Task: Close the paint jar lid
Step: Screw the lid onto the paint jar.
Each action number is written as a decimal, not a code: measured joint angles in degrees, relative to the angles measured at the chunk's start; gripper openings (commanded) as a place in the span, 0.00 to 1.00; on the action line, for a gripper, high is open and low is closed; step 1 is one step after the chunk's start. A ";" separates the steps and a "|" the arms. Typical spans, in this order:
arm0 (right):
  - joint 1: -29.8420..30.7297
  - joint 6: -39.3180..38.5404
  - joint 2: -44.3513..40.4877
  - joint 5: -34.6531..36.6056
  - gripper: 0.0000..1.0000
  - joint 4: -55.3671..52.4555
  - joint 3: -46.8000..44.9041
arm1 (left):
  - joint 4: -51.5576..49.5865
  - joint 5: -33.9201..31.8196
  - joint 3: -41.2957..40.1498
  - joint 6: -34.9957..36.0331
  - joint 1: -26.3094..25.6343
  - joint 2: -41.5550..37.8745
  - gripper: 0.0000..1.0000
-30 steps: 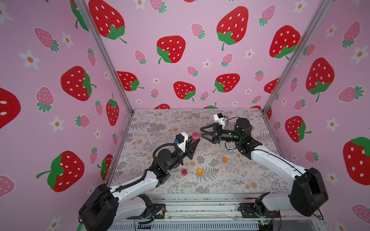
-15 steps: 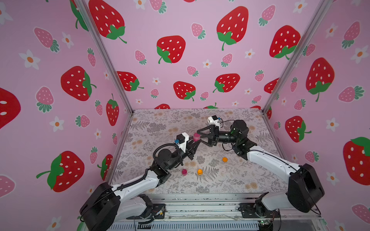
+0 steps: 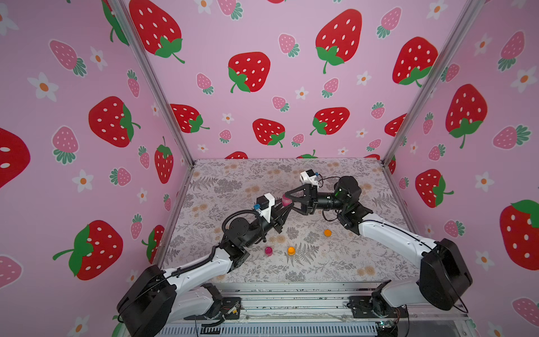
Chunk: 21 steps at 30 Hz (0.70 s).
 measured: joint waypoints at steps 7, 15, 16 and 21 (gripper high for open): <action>0.22 0.17 0.00 -0.09 0.57 -0.28 -0.22 | 0.50 -0.07 0.07 0.04 0.09 0.00 0.25; 0.22 -0.57 0.00 -0.57 0.44 0.26 -0.26 | -0.09 -0.07 0.17 -1.57 0.35 0.04 0.25; 0.15 -0.72 0.00 -0.57 0.45 0.26 -0.26 | -0.11 -0.04 0.20 -1.73 0.35 0.04 0.25; 0.17 -0.68 -0.24 -0.52 0.63 -0.57 -0.26 | -0.52 0.07 0.24 -1.86 0.33 0.04 0.25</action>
